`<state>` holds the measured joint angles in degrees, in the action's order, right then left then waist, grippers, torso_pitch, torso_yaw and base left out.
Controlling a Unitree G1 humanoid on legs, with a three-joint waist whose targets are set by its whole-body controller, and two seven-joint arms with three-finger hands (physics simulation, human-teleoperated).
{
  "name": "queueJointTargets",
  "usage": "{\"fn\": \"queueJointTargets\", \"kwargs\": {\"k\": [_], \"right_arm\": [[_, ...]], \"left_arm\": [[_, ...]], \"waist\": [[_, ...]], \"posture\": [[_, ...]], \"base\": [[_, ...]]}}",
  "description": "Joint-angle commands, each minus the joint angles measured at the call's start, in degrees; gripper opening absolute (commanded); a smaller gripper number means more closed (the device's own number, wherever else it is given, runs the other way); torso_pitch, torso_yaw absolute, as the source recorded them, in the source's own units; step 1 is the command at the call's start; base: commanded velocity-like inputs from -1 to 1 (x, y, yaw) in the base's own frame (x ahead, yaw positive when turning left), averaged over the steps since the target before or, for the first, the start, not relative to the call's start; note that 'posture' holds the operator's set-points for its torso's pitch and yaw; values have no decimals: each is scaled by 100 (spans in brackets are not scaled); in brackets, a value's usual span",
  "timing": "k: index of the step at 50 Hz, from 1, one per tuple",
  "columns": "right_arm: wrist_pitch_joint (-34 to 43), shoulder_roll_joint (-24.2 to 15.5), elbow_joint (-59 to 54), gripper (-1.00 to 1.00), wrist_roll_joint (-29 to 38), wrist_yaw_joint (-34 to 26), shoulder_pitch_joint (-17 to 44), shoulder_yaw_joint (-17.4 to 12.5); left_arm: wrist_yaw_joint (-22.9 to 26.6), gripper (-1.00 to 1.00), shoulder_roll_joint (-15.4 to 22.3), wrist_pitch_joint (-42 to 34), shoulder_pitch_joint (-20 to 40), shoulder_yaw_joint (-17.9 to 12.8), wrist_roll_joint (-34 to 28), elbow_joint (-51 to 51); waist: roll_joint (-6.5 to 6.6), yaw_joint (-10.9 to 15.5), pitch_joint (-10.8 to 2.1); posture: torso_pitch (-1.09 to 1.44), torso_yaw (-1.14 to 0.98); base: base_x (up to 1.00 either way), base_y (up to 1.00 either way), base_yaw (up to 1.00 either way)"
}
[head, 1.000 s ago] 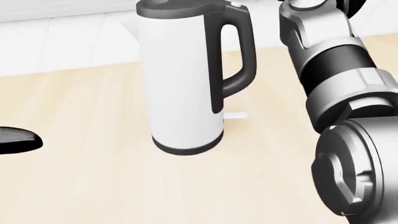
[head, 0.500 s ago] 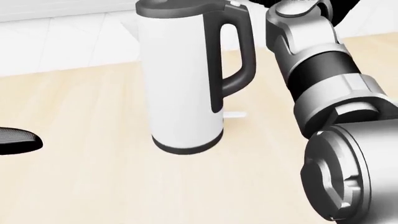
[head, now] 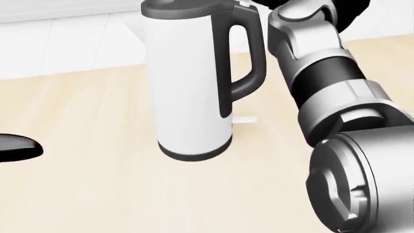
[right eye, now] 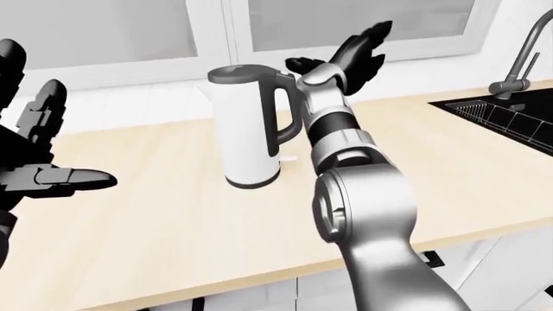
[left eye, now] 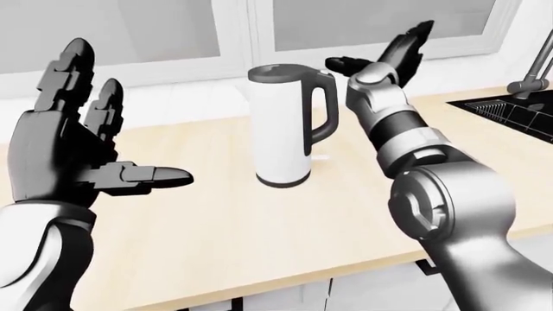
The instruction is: Press the button to open the lid of the electric kettle.
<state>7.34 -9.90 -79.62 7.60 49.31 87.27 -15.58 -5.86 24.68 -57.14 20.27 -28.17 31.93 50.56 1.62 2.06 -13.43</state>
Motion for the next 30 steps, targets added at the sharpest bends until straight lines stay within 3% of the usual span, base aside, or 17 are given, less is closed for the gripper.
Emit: {"fn": "queueJointTargets", "kwargs": {"k": [1,30], "right_arm": [[-137,-43,228,100,75,-9,258,46],[-62,-13,219,100,407,-31,-1,193]], "left_arm": [[-18,100,80,127,135,-77,7,79],[-11,100,70,213,56,-55,-9,60]], "waist": [[9,2,-72],[3,22,-86]], "posture": [[-34,0],[-34,0]], "base": [[0,0,0],[0,0,0]]}}
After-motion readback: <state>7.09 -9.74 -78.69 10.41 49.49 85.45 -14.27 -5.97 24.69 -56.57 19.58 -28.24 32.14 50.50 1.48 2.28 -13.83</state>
